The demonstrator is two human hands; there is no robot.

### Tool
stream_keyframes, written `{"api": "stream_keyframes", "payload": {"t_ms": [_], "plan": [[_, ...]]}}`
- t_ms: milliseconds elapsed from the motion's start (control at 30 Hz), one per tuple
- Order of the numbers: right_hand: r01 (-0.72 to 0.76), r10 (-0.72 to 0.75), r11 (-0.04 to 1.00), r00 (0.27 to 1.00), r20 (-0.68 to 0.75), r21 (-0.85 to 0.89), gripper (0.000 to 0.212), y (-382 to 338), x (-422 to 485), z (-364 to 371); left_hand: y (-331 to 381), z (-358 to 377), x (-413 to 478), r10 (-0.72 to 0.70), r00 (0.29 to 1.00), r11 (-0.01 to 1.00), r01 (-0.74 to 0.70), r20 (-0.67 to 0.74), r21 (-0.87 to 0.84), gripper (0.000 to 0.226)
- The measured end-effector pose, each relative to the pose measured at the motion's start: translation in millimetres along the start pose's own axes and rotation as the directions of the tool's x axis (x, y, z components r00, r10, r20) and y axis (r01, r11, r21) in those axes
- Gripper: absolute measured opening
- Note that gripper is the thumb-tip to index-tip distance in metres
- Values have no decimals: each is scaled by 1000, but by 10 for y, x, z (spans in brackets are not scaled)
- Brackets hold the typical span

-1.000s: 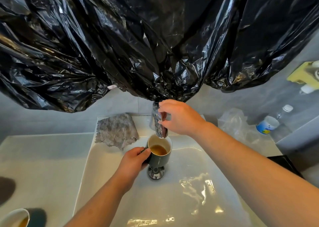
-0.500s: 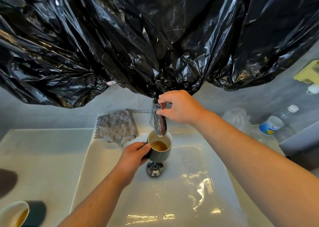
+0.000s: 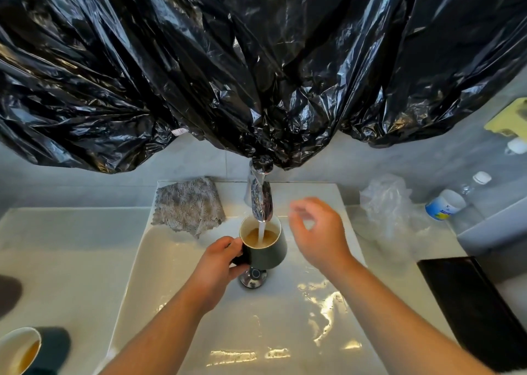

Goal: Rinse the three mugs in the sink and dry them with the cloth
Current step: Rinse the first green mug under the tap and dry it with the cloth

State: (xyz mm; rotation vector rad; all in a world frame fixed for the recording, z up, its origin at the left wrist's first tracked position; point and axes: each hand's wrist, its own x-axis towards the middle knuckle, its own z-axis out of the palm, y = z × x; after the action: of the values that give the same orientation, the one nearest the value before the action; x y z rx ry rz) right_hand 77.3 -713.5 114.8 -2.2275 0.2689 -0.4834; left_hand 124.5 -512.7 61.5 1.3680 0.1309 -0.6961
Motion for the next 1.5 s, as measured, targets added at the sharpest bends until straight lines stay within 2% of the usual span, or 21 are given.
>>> {"api": "stream_keyframes", "payload": {"t_ms": [33,100,133,200,500,700,833,1033,1167,1300,1400,1500], "plan": [[-77,75,997,995,59,22,29,81,-133,35,-23,-1,7,-11,1000,1000,12,14,-22,31],[-211,193,976,949,250,46,49,188,-246,104,-65,12,7,-35,998,996,39,48,-74,31],[-249,220,967,920,323,51,59,211,-248,123,-81,29,1,-45,997,993,52,65,-105,31],[-258,221,965,894,389,45,66,202,-215,143,-107,68,-2,-63,994,983,78,89,-167,32],[-167,166,986,936,309,-22,74,88,-163,70,-210,193,56,-137,979,877,191,151,-441,39],[-178,180,983,930,320,-37,84,26,-145,49,-244,205,88,-137,975,887,199,173,-416,40],[-214,204,977,918,341,-9,80,72,-135,54,-170,190,52,-104,984,934,148,147,-325,37],[-391,281,900,859,427,193,67,142,-157,201,194,17,-15,32,999,999,-31,-35,21,22],[-425,257,859,839,479,285,54,79,-178,342,376,-92,-62,113,990,964,-88,-86,251,18],[-474,276,824,815,509,311,56,80,-181,422,465,-108,-96,211,971,886,-144,-108,441,24],[-483,281,817,810,514,315,56,89,-203,450,485,-104,-94,248,964,842,-166,-95,513,30],[-488,295,815,815,499,314,58,111,-213,453,469,-123,-68,251,964,844,-175,-85,506,29]]}}
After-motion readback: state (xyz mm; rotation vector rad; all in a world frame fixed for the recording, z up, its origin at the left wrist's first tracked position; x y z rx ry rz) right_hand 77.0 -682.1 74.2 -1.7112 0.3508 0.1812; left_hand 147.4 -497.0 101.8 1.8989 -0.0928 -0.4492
